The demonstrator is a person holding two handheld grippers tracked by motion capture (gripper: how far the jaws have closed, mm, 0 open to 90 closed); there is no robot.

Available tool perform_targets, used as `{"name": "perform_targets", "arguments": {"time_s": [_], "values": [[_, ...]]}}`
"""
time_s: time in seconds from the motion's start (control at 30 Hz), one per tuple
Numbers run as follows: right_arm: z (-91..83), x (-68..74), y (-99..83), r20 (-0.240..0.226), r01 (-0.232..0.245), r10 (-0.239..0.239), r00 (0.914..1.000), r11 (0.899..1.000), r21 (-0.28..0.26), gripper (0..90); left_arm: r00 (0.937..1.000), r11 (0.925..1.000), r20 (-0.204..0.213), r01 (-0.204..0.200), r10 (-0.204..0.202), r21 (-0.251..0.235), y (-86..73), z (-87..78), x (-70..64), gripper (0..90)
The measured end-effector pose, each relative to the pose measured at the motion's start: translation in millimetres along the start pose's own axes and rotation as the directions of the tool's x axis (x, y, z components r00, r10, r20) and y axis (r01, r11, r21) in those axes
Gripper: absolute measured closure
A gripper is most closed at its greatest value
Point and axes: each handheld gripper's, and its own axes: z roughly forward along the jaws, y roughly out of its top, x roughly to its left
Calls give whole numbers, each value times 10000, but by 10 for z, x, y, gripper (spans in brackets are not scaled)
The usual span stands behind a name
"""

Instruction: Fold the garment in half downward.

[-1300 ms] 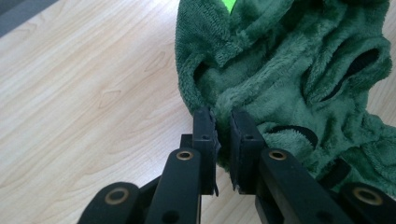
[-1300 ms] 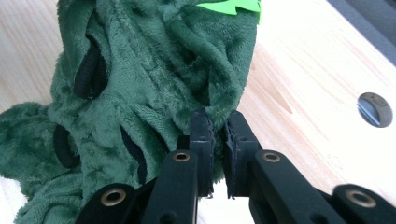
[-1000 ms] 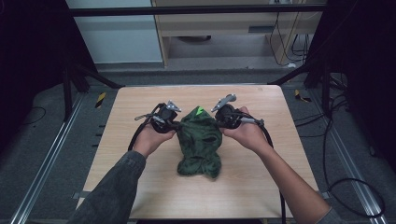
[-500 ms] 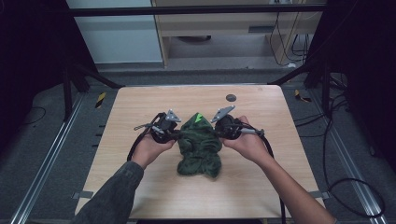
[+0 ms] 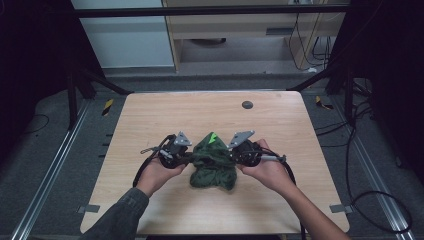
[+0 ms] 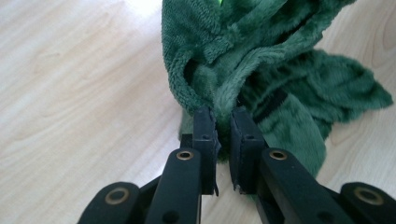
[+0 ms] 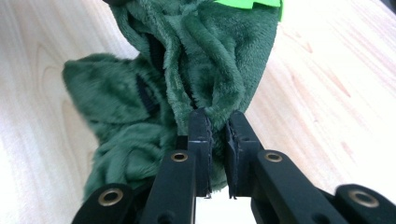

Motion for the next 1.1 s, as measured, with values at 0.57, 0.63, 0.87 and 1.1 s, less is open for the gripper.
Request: {"name": "perform_targets", "arguments": {"time_s": [0.57, 0.63, 0.87, 1.1], "values": [[-53, 172, -137, -178, 241, -242, 9995, 9997, -77, 809, 9996, 9997, 180, -227, 226, 26, -101, -13, -124, 815], [-50, 177, -145, -182, 230, -232, 9996, 9997, -74, 809, 9996, 9998, 174, -204, 204, -6, -108, -6, -133, 816], [-43, 201, -179, -256, 204, -205, 9995, 9998, -39, 803, 9995, 9998, 239, -211, 211, -1, -147, 7, -157, 814], [-42, 252, -204, -334, 335, -334, 9989, 9994, 11, 797, 9994, 9999, 317, -110, 109, 27, -217, 33, -172, 798]]}}
